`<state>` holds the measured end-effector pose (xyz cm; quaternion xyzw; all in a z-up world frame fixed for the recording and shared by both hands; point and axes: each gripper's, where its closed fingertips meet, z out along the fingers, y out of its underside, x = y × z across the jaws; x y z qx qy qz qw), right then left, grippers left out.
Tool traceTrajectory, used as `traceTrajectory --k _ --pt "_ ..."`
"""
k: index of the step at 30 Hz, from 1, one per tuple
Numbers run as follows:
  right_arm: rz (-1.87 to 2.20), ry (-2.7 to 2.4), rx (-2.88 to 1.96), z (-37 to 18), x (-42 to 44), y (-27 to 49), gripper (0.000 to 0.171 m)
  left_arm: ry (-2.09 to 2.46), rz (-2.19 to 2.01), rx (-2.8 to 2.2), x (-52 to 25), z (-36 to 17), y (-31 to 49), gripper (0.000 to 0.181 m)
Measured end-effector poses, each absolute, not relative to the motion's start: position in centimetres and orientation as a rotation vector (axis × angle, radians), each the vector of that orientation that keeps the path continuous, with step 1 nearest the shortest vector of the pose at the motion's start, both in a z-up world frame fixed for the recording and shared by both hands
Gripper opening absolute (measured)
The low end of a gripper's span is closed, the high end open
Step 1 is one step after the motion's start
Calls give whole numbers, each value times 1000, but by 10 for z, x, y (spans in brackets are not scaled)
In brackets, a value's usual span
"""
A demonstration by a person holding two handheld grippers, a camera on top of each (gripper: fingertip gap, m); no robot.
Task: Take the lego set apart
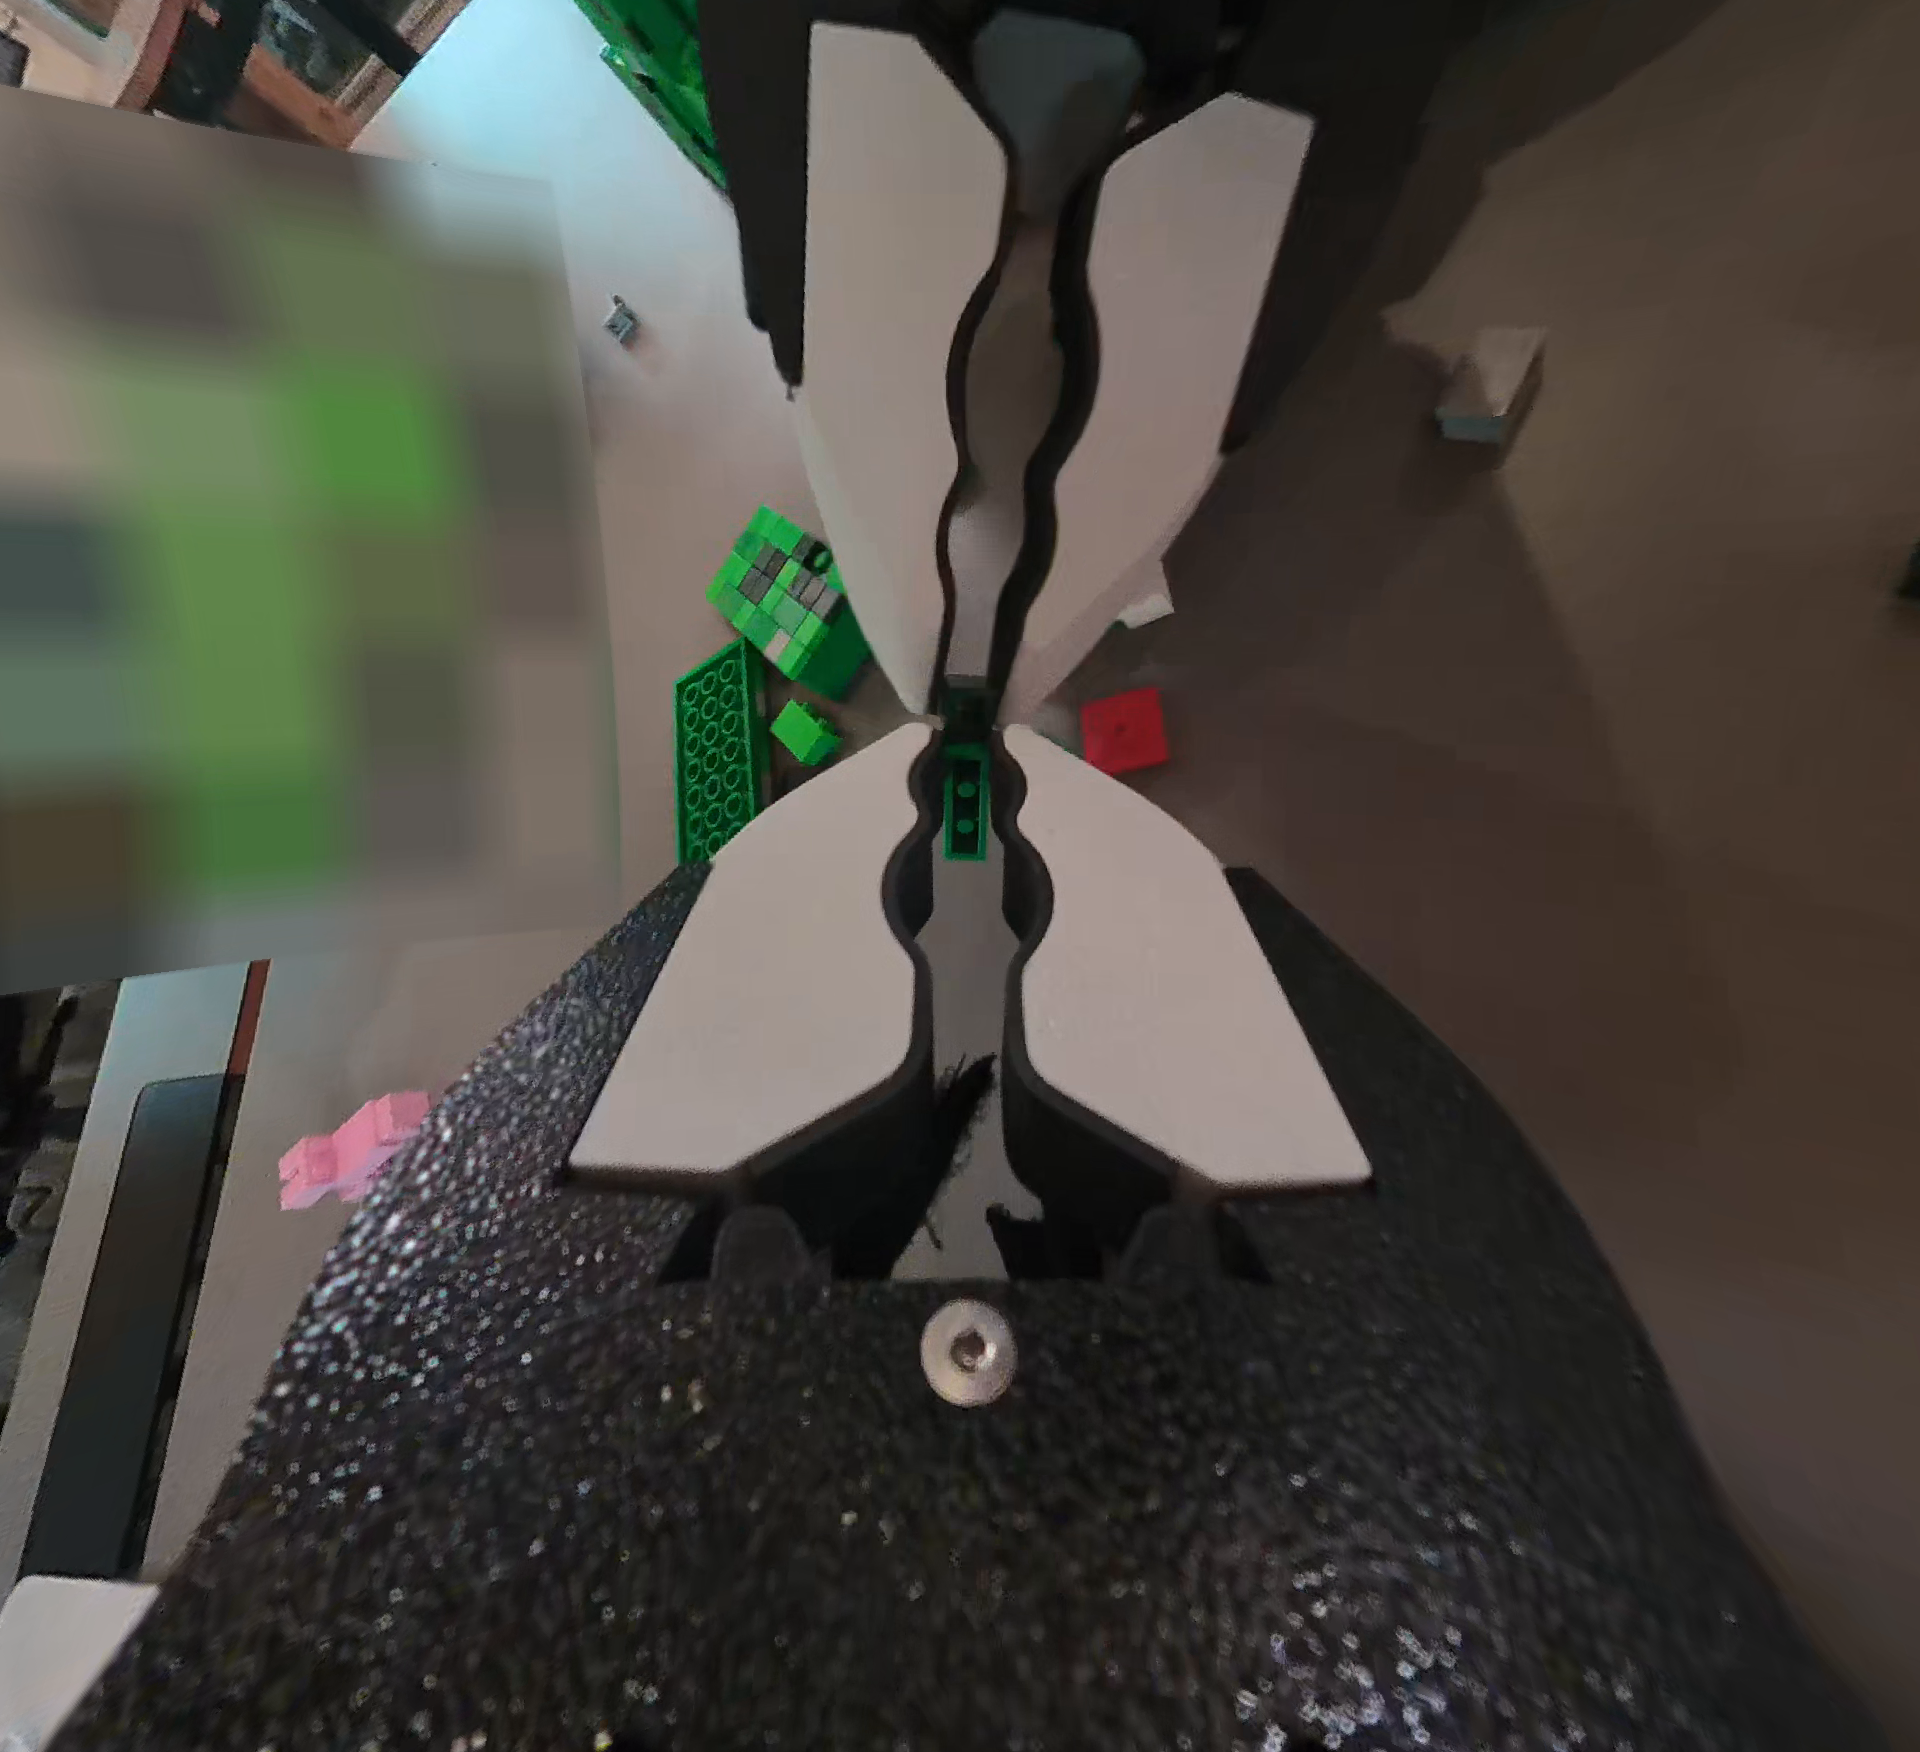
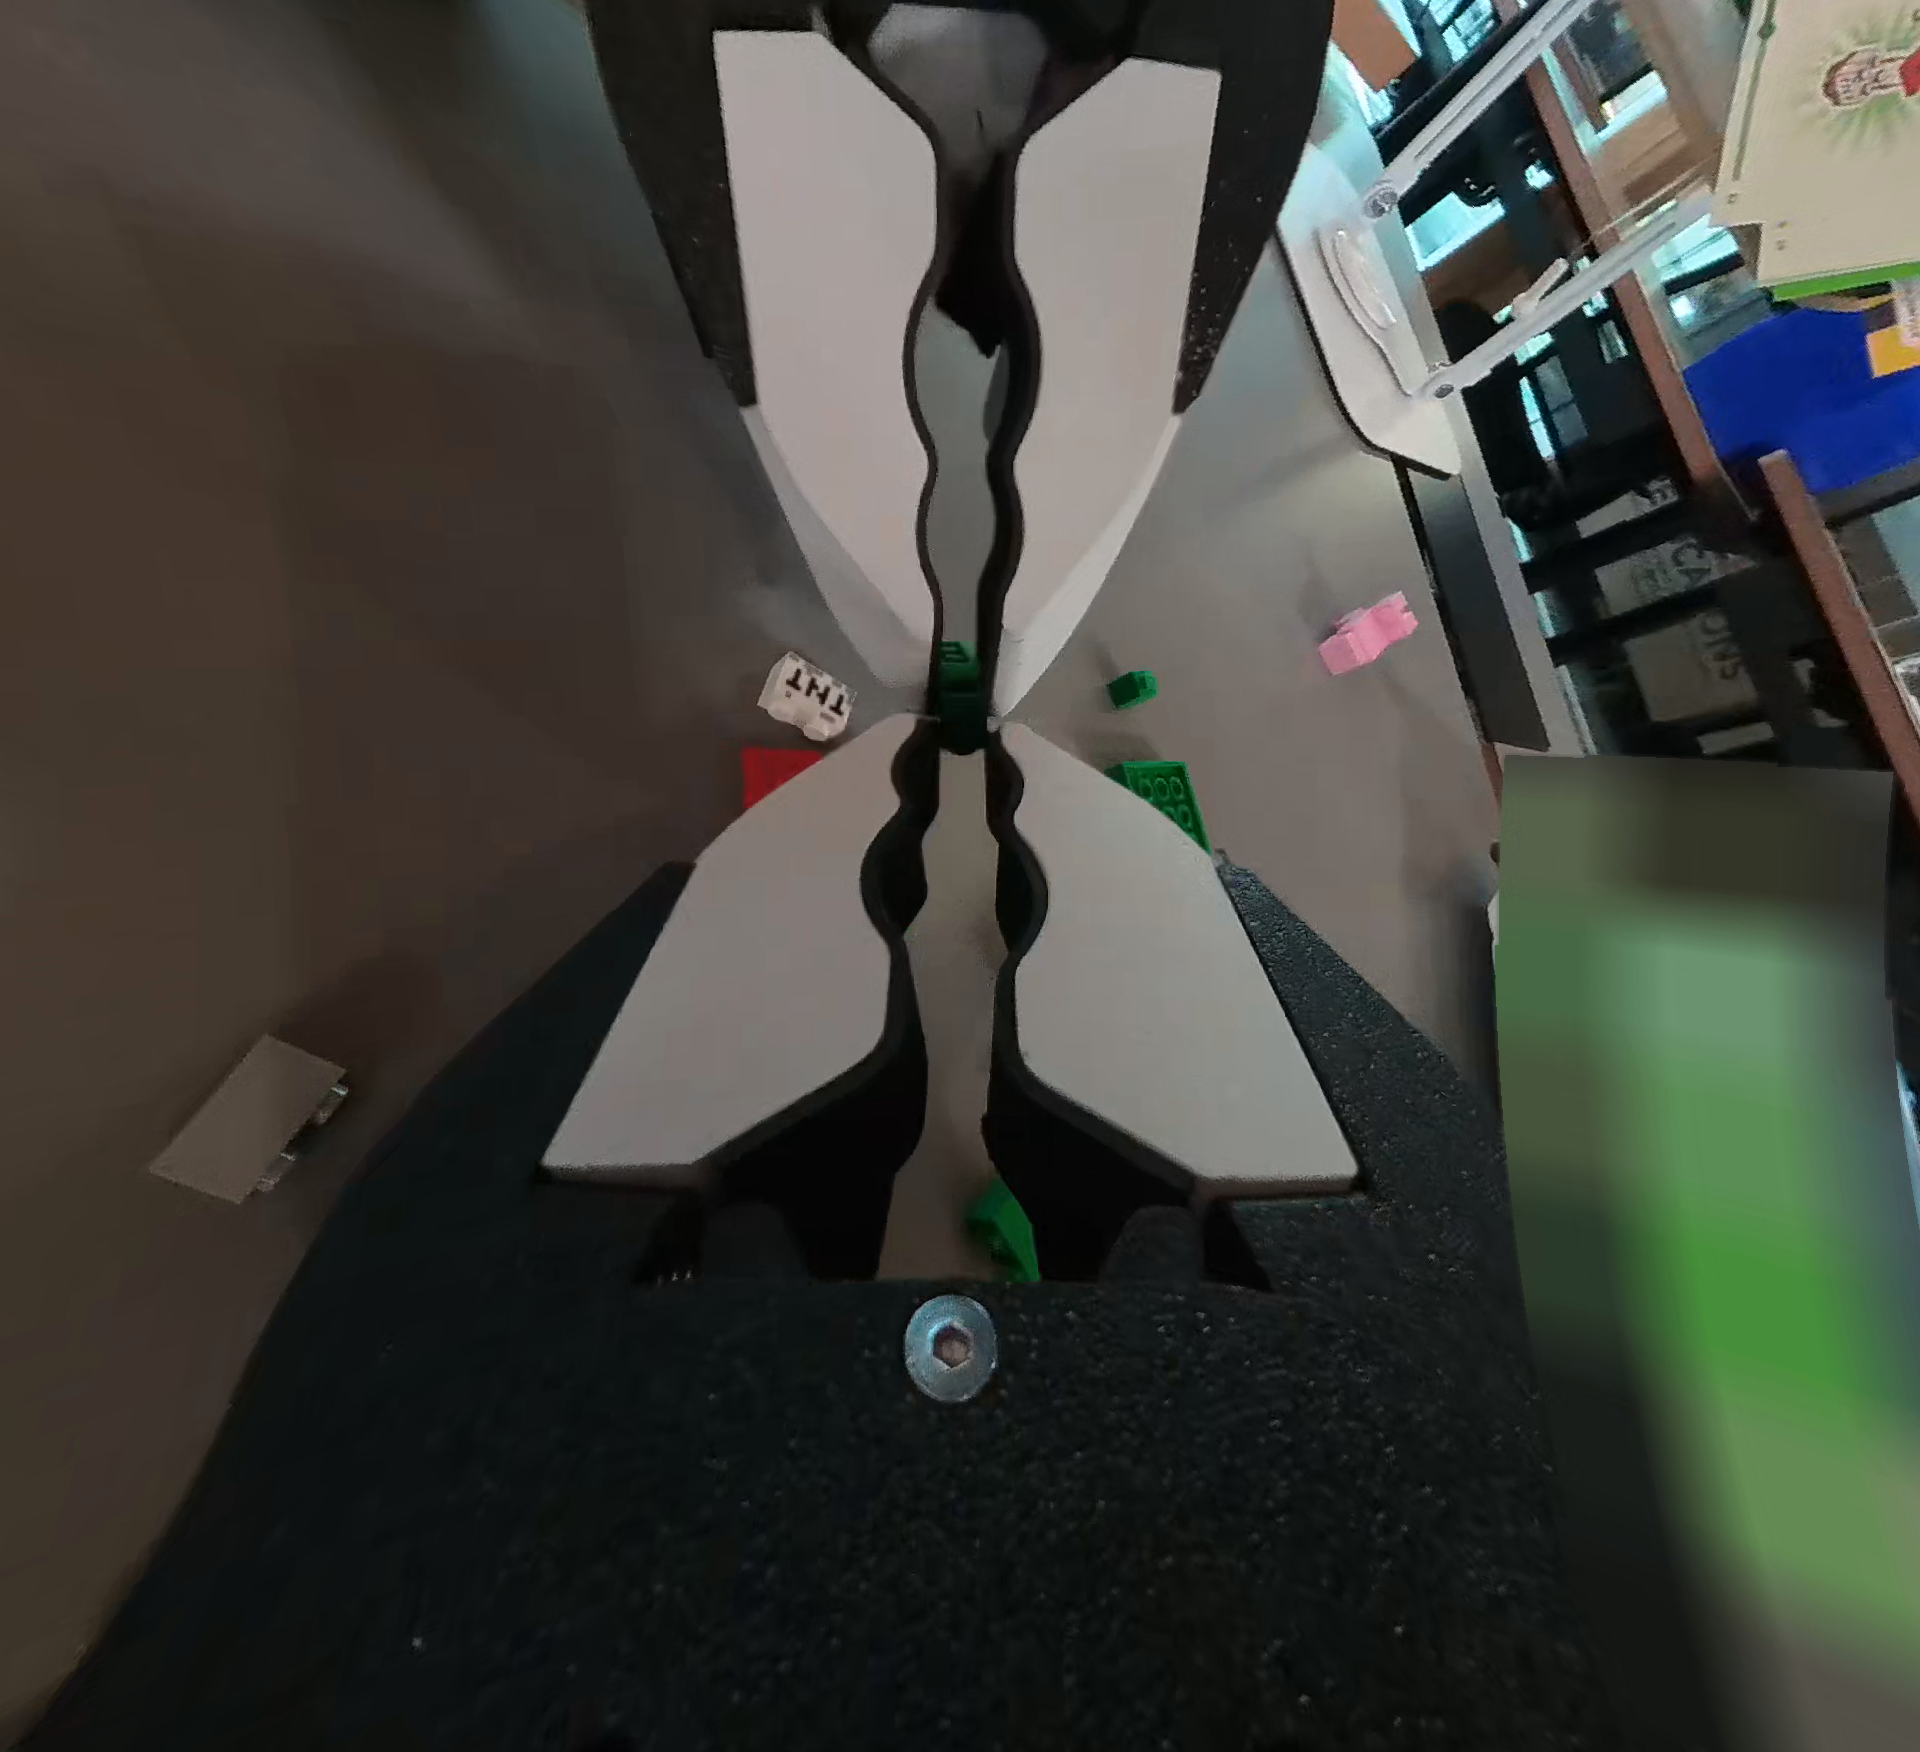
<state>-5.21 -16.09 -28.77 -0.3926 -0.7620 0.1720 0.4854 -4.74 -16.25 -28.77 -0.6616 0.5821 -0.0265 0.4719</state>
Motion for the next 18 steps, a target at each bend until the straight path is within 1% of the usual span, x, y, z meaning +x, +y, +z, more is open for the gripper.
traceTrajectory --k 5,7,8,10,11,13,15,18 --pt "512 -1836 -1012 -284 -50 -159 7 1317 -93 -1619 -49 -280 -156 7" --pt "600 -1803 -1063 -281 -49 -157 7 1287 -80 -1661 -55 -280 -152 17" --pt "633 -1789 -1076 -279 -48 -155 7 1285 -81 -1670 -57 -281 -152 18" --pt "705 -1772 -1099 -277 -47 -156 7 1290 -85 -1665 -56 -282 -152 16" --pt "735 -1763 -1110 -275 -47 -156 7 1288 -74 -1673 -57 -283 -151 11" --pt "728 -1748 -1127 -275 -47 -153 7 1266 -67 -1692 -59 -284 -148 8" --pt "660 -1735 -1158 -277 -47 -145 7 1183 -166 -1734 -59 -281 -146 7" --pt "487 -1800 -1211 -293 -42 -133 7 978 -524 -1834 -56 -275 -148 7"
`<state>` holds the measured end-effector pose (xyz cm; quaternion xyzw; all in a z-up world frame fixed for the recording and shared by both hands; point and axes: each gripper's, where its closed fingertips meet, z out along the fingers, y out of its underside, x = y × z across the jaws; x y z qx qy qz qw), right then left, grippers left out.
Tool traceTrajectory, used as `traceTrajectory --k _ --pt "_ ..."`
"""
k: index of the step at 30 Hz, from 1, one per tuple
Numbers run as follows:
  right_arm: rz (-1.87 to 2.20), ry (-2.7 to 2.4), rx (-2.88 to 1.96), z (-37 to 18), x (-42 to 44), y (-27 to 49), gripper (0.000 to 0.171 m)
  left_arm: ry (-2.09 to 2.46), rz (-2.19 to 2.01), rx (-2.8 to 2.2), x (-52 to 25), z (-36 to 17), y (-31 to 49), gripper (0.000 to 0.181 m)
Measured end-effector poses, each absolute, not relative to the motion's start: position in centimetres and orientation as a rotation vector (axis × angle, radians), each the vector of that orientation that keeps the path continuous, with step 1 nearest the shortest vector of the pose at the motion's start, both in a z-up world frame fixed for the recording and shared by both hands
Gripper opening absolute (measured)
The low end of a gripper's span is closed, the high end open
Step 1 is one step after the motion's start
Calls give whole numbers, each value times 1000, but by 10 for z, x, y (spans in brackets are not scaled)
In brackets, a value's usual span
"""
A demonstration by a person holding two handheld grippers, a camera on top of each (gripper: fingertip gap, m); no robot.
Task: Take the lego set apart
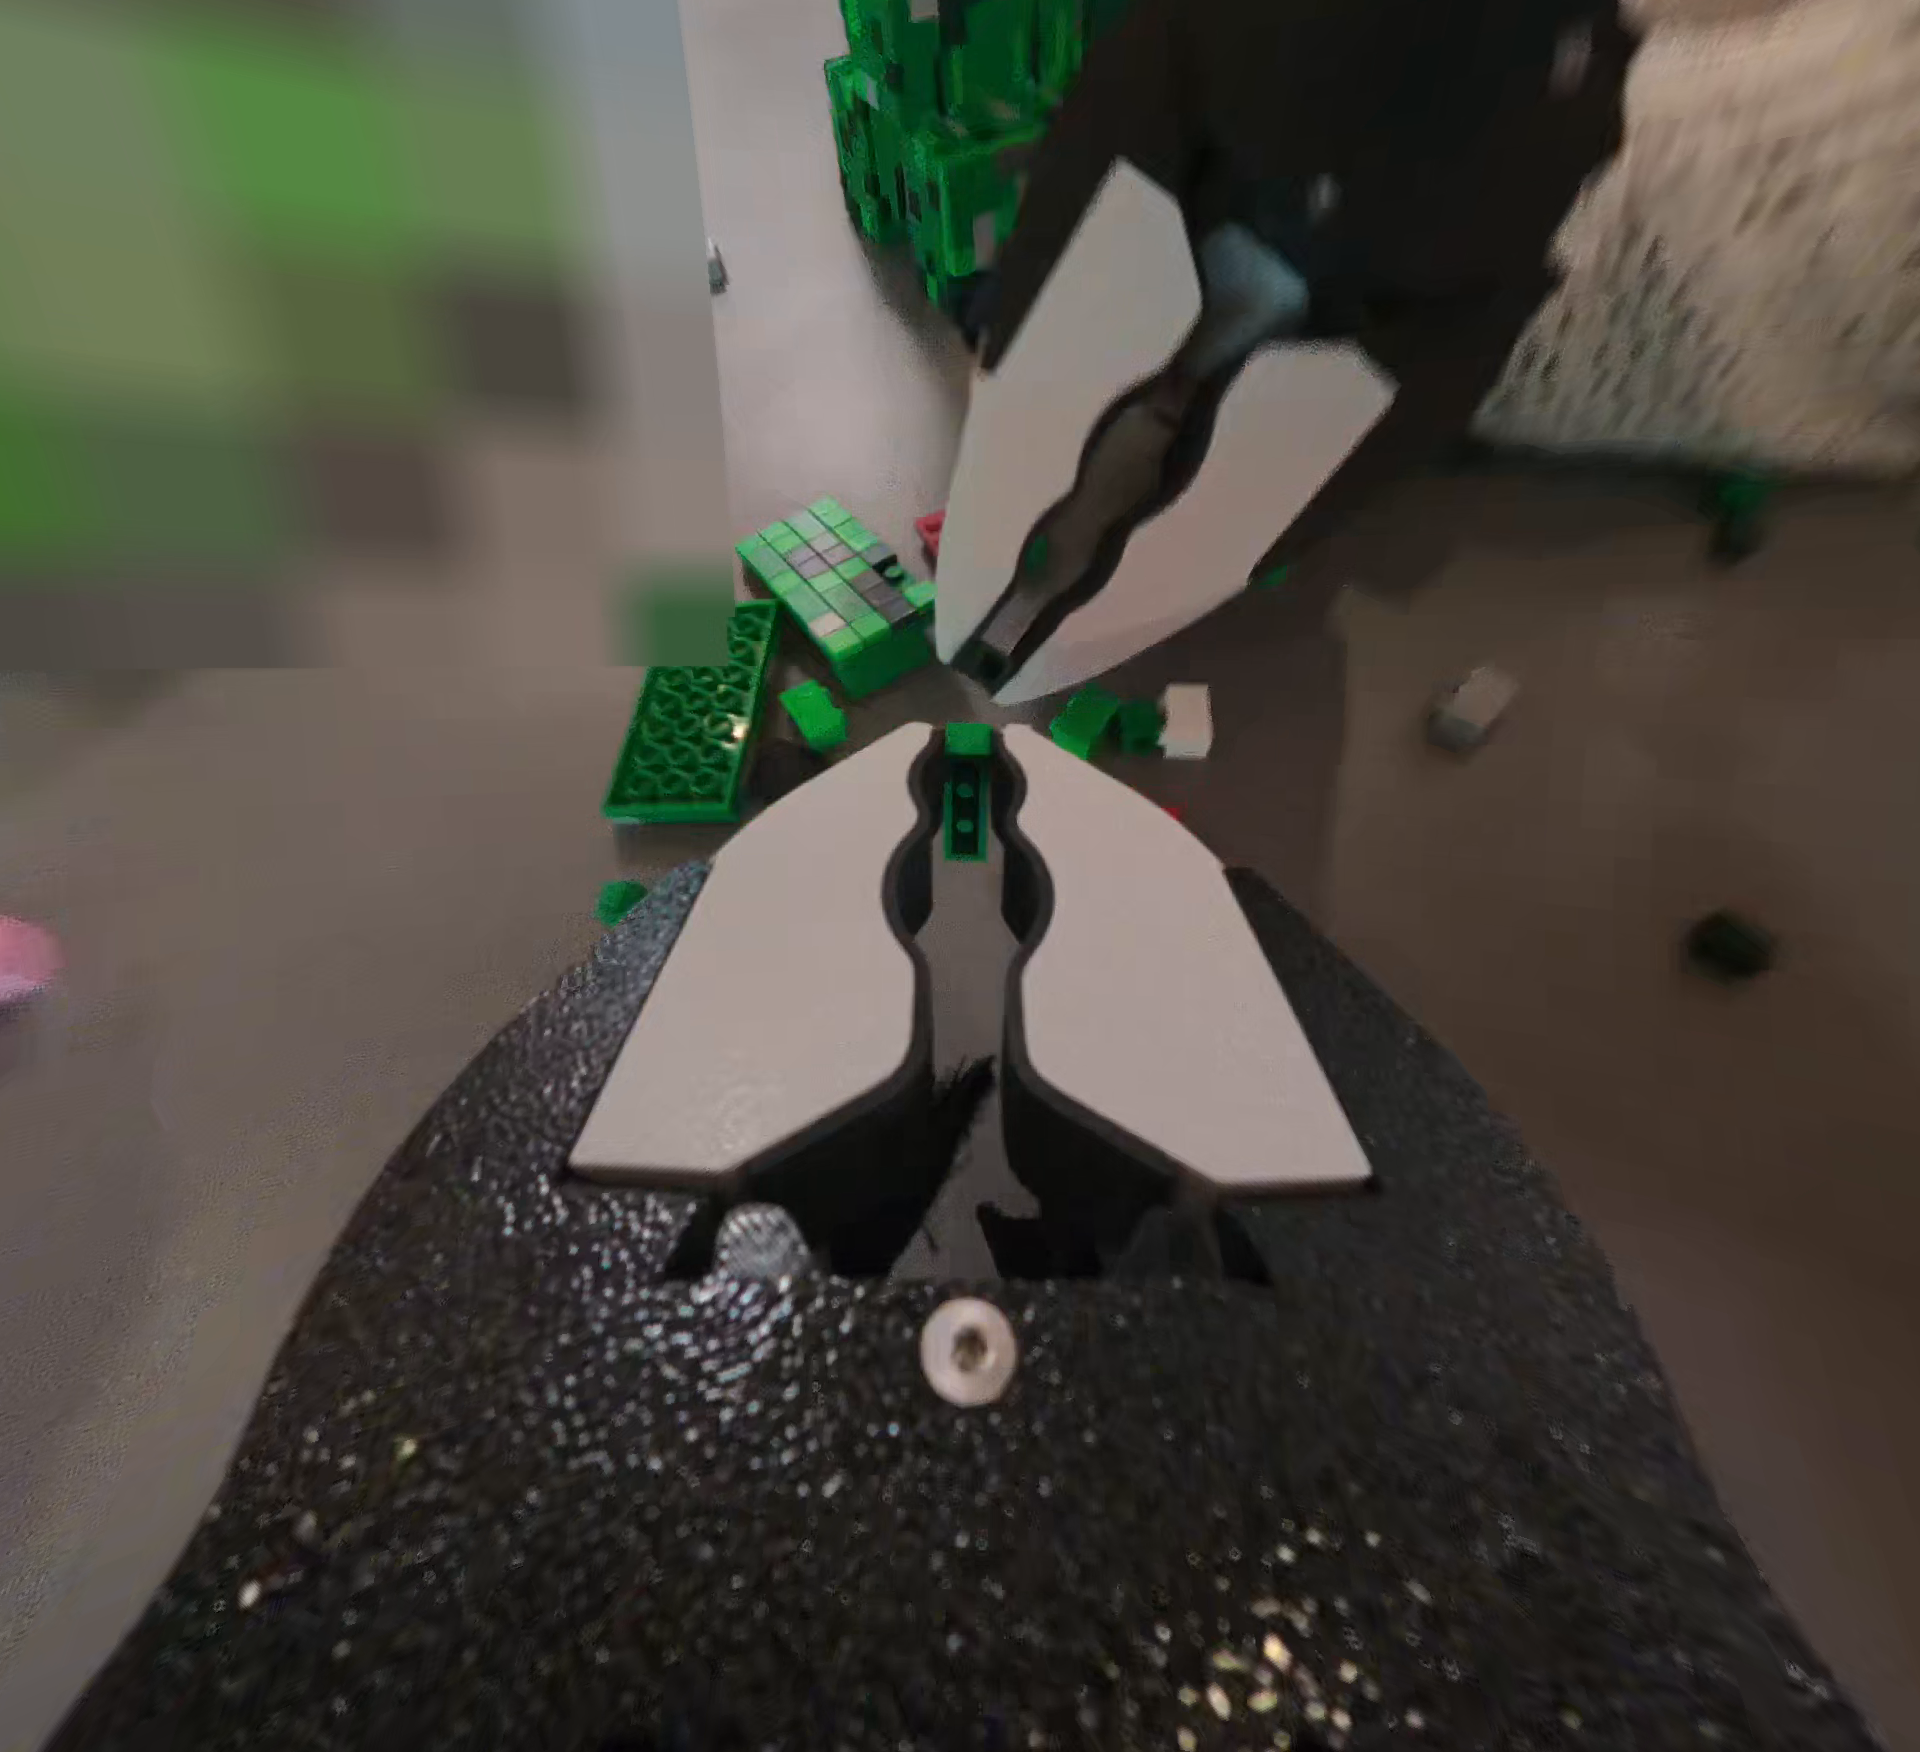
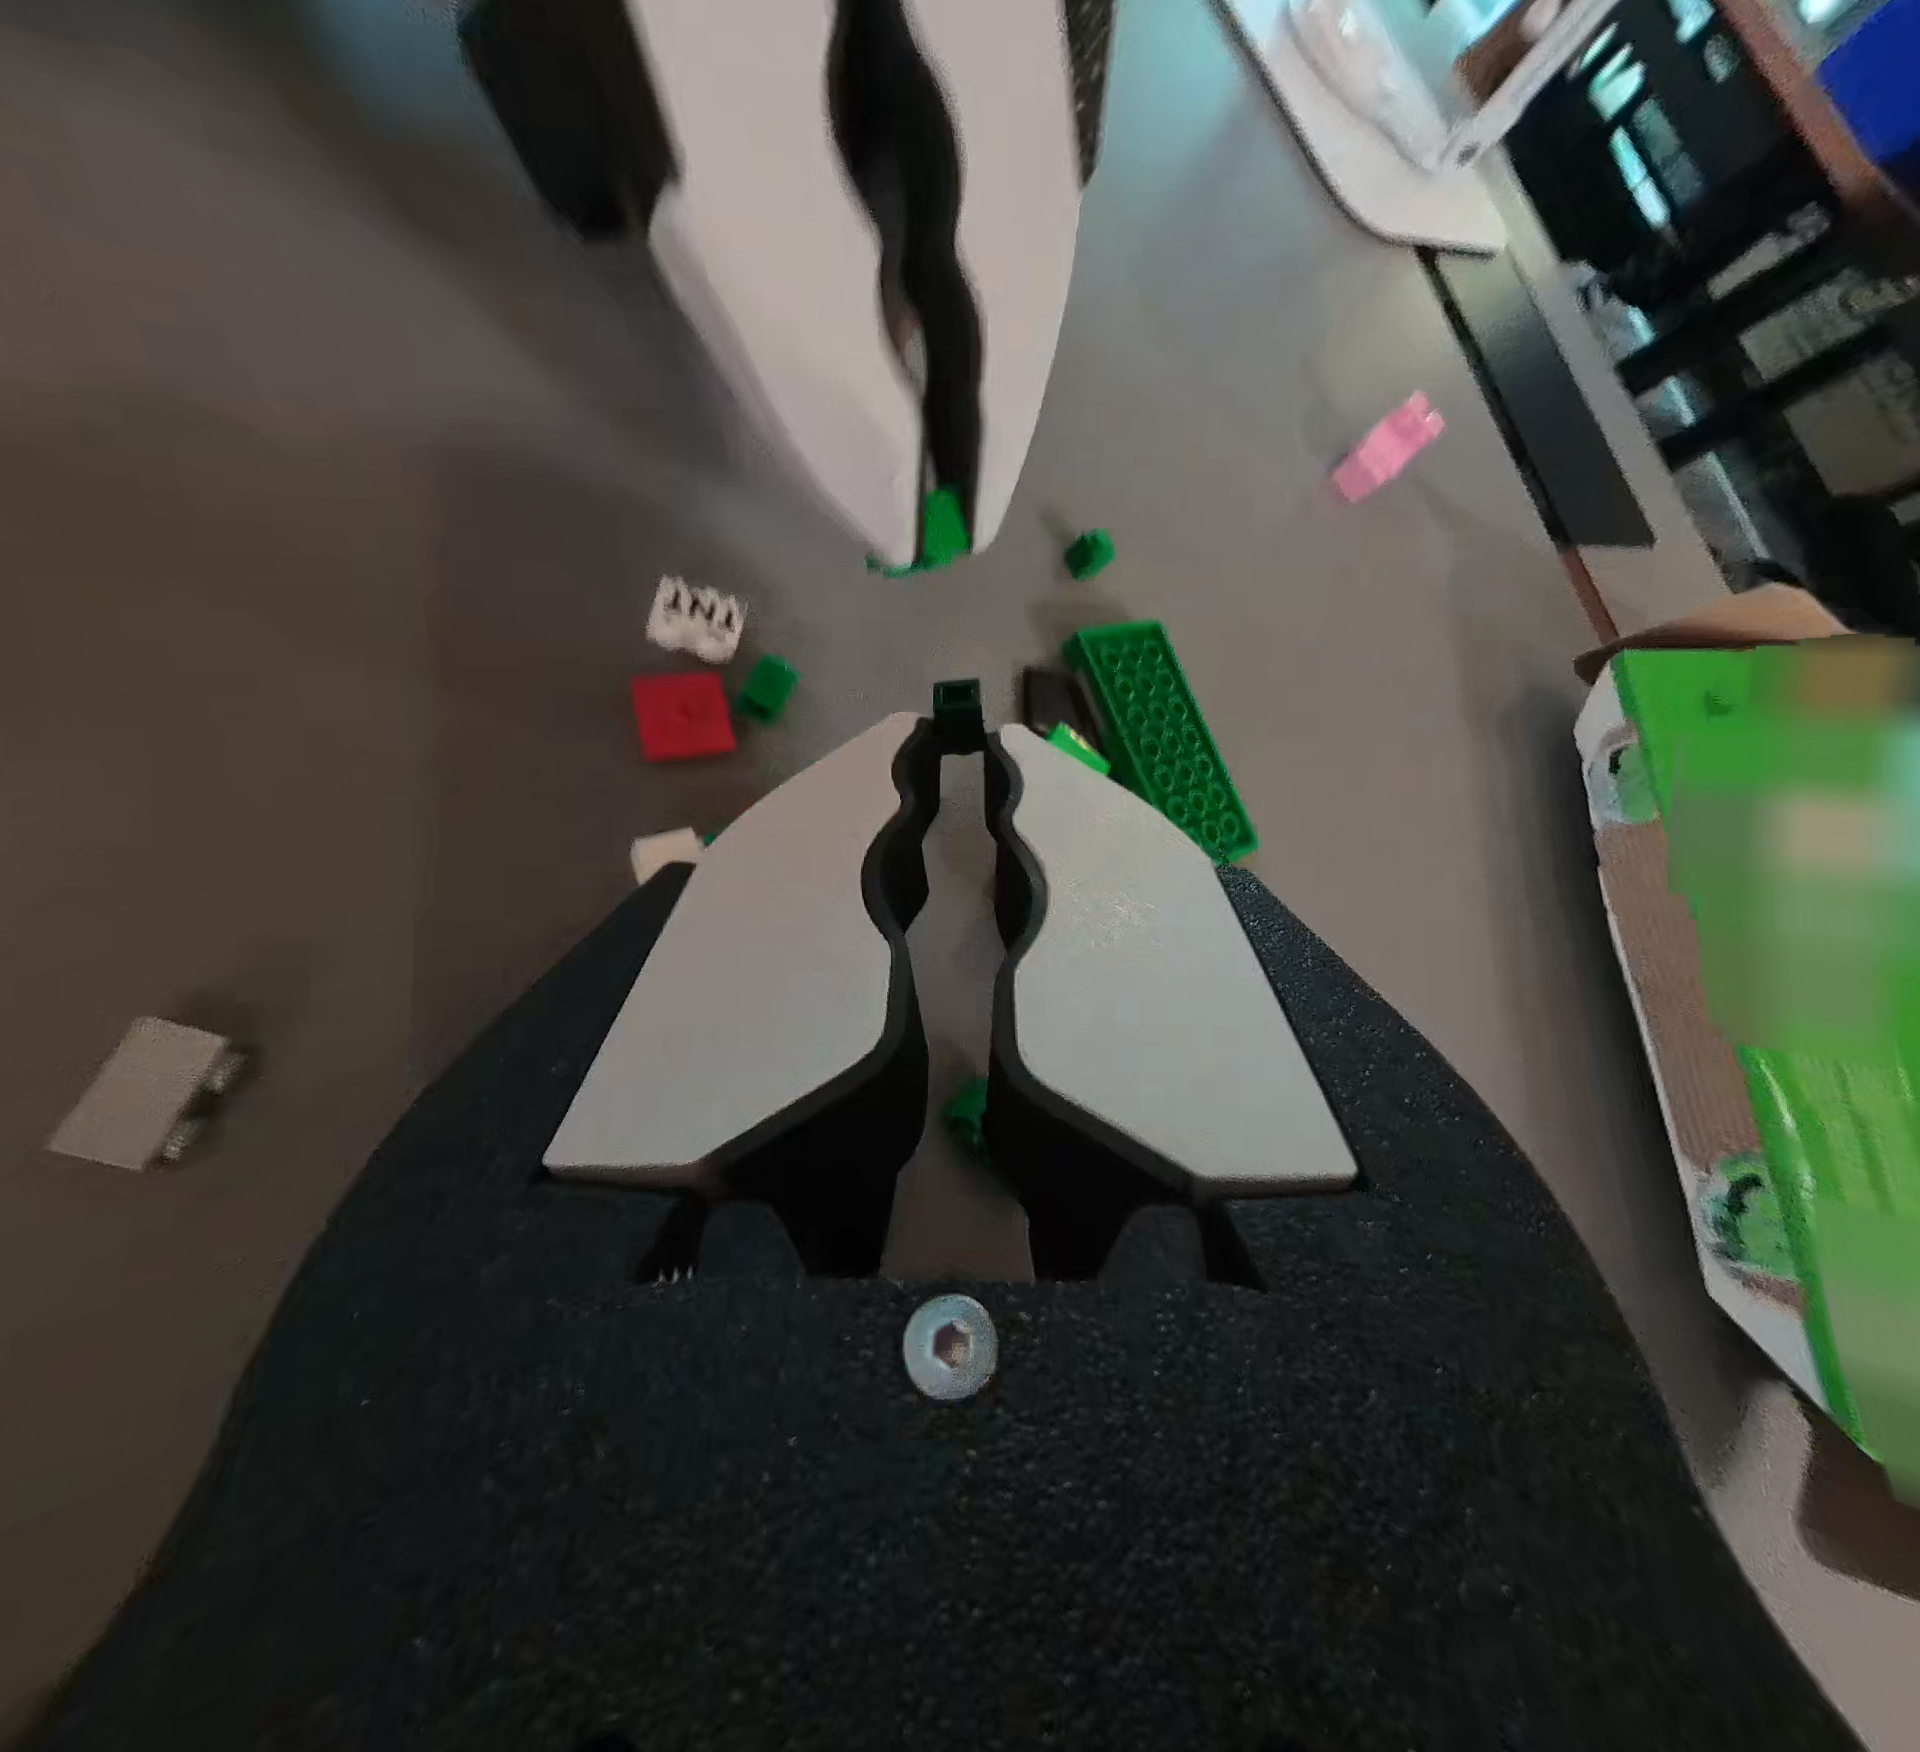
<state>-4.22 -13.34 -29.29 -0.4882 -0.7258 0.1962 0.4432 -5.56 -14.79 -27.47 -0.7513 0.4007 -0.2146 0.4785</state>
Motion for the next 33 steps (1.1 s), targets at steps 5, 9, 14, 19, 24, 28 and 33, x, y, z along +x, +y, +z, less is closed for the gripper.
traceTrajectory --k 5,9,14,19,24,28,33 --pt "433 -1847 -1260 -307 -41 -130 18 680 -965 -1877 -60 -260 -148 7" --pt "550 -1764 -1317 -294 -36 -122 27 668 -812 -1917 -75 -262 -141 7" --pt "616 -1478 -1450 -258 -17 -85 26 758 -401 -2063 -83 -279 -134 27" --pt "668 -1407 -1726 -275 0 -67 37 807 -327 -2160 -79 -295 -137 39" --pt "618 -1486 -1750 -293 1 -66 36 867 -247 -2078 -58 -287 -127 48" --pt "612 -1407 -1684 -282 -1 -59 30 853 -184 -2121 -33 -285 -104 55" --pt "564 -1324 -1614 -269 3 -49 23 828 -143 -2280 -21 -317 -81 62"
